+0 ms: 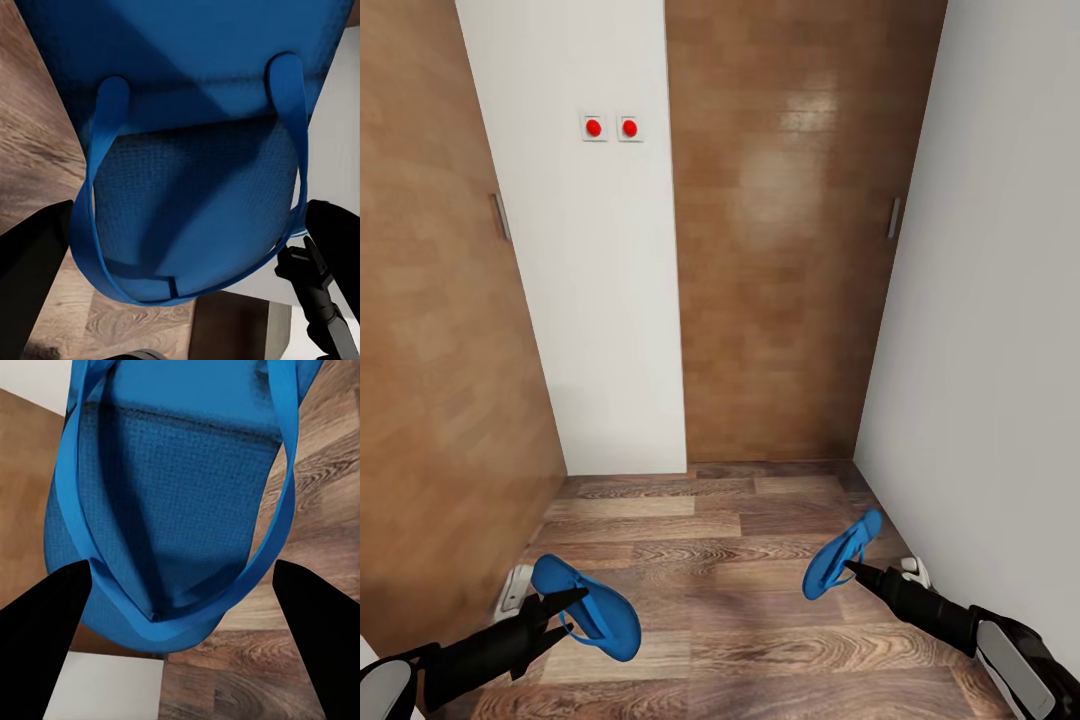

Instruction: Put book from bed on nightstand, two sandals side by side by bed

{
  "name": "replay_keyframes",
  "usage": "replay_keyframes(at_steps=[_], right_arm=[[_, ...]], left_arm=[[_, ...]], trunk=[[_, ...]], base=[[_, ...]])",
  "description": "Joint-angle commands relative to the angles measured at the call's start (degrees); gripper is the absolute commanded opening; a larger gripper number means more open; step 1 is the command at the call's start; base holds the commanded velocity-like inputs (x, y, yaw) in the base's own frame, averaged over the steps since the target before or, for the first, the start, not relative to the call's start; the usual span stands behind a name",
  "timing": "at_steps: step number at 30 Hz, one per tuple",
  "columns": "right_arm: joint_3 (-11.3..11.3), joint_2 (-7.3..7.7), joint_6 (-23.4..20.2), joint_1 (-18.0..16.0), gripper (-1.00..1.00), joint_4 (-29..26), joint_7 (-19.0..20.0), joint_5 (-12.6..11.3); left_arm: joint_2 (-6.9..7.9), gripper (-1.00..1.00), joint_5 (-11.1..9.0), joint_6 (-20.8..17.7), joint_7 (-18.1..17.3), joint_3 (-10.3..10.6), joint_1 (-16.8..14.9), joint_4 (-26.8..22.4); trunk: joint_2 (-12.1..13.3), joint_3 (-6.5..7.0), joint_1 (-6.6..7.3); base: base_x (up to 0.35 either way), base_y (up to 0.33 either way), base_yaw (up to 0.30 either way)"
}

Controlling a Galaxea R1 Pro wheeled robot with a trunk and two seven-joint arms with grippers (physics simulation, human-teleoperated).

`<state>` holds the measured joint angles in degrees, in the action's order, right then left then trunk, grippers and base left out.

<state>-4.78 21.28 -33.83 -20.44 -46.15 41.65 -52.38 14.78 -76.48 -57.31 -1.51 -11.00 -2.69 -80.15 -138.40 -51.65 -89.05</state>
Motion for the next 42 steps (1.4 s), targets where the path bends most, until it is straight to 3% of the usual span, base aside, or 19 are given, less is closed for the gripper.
replay_keyframes(at_steps=[1, 27, 42], right_arm=[[-0.1, 0.06, -0.4, 0.0, -1.0, 0.0, -0.1, -0.5], [-0.7, 0.04, -0.4, 0.0, -1.0, 0.0, -0.1, -0.5], [-0.2, 0.03, -0.4, 0.0, -1.0, 0.0, 0.1, -0.6]], left_arm=[[-0.01, -1.0, 0.1, -0.3, -0.2, -0.1, 0.0, 0.0], [-0.01, -1.0, 0.1, -0.3, -0.2, 0.0, 0.0, 0.1], [-0.12, -1.0, 0.2, -0.3, -0.2, 0.2, 0.0, 0.2]], trunk=[[0.0, -0.06, 0.01], [0.0, -0.06, 0.01], [0.0, -0.06, 0.01]], base=[[-0.028, 0.0, 0.0], [-0.123, 0.0, -0.008], [-0.159, 0.0, -0.222]])
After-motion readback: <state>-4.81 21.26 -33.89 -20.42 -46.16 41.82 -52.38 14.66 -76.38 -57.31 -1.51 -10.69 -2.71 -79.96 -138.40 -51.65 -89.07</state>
